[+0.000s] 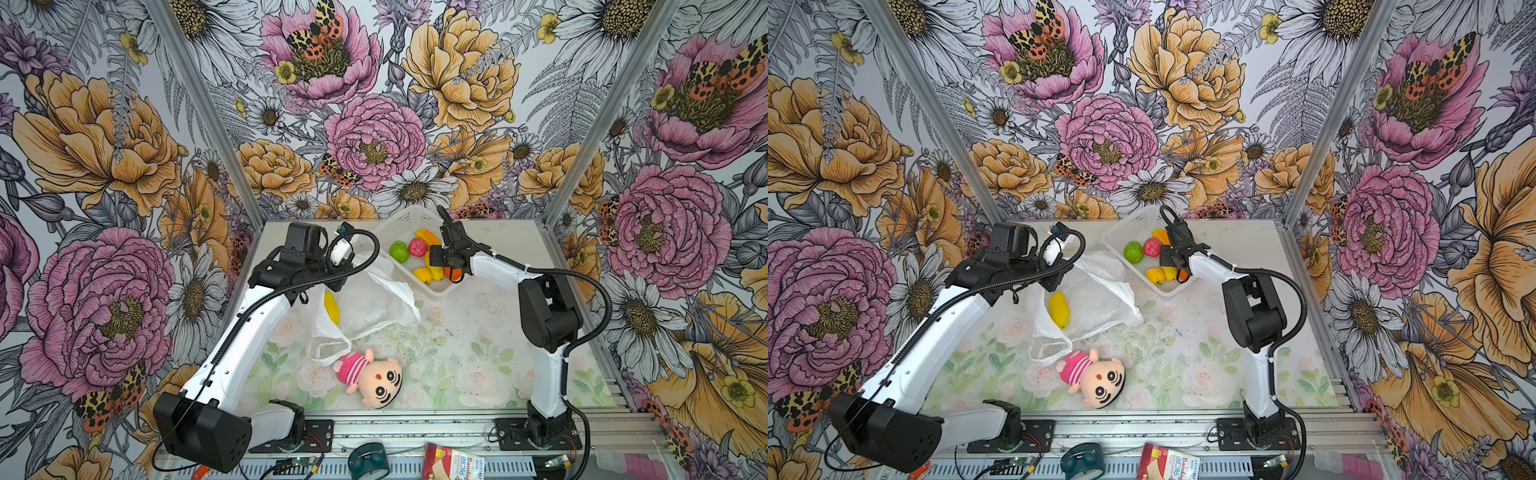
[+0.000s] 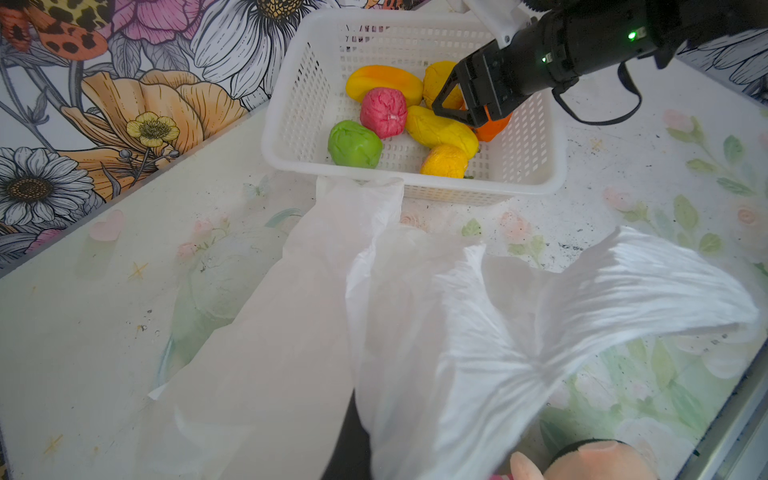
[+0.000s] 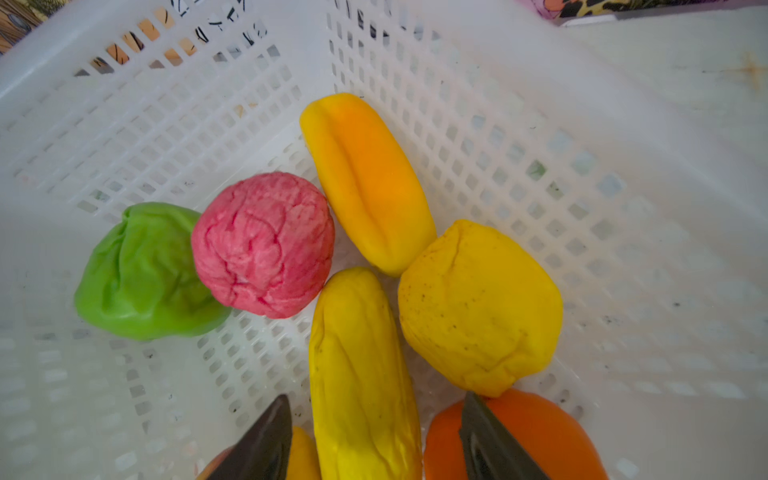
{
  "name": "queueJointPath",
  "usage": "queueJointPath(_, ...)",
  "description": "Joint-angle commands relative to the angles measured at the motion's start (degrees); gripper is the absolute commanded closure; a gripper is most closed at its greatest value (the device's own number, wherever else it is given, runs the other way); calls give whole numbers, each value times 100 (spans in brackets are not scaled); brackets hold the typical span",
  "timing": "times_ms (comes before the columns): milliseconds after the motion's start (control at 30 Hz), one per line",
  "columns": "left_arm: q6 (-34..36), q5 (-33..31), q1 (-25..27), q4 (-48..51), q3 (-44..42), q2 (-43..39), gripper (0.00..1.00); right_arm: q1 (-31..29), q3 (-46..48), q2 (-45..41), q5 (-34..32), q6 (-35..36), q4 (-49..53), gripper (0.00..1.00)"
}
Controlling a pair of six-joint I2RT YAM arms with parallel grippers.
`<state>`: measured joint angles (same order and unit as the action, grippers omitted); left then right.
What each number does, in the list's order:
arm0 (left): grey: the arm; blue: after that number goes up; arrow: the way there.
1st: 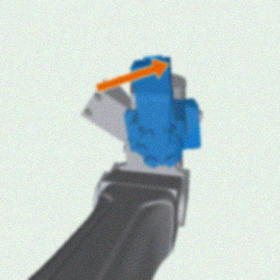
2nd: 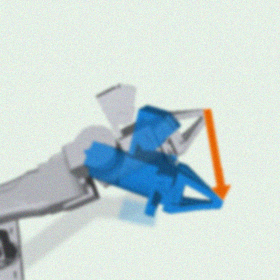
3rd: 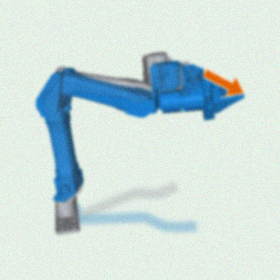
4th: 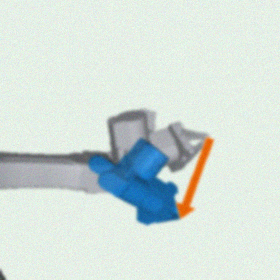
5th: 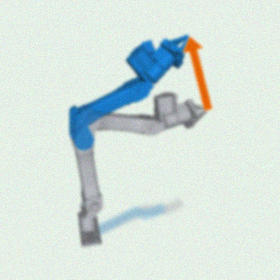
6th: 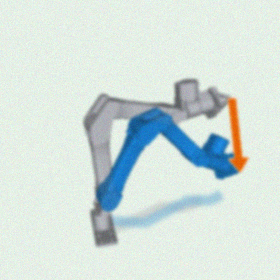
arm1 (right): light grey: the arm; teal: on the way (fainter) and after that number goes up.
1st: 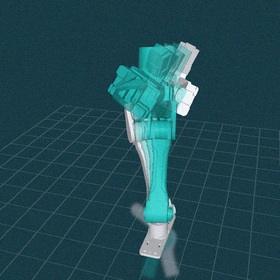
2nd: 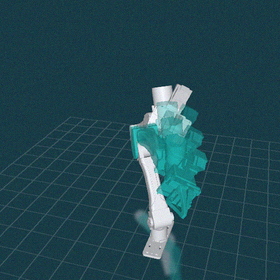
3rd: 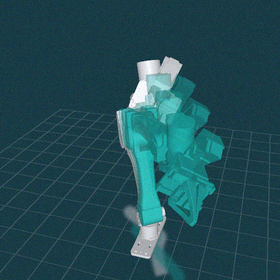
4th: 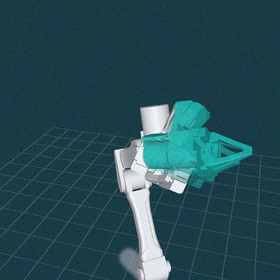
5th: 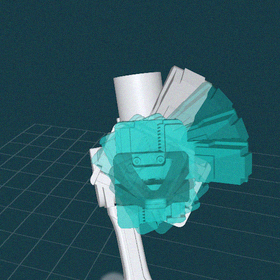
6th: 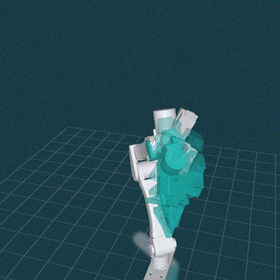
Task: Untie the knot of the plastic bag and take out the fruit
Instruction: 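Lower the red fruit into the basket and open the right gripper, then move the right gripper back over the bag opening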
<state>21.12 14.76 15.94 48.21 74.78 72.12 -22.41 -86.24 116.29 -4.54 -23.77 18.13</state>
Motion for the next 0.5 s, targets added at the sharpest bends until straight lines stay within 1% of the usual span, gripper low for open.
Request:
queueJointPath(0, -34, -9, -33, -25, 25, 7, 100, -32, 309, -633, 30, 83, -393, 39)
queueJointPath(67, -31, 0, -34, -25, 19, 5, 100, -151, 615, -992, 74, 185, -645, 42)
queueJointPath(200, -32, -3, -30, -23, 20, 4, 100, -562, 1416, -2006, -128, 564, -1374, 44)
queueJointPath(267, -30, 1, -34, -27, 26, 4, 100, -825, 1968, -2604, -139, 818, -1932, 45)
queueJointPath(400, -30, -4, -37, -22, 19, -5, 100, -1470, 3259, -3863, -42, 1448, -3361, 45)
queueJointPath(467, -31, -7, -21, -24, 18, 0, 100, -1785, 3712, -4382, 37, 1739, -3818, 45)
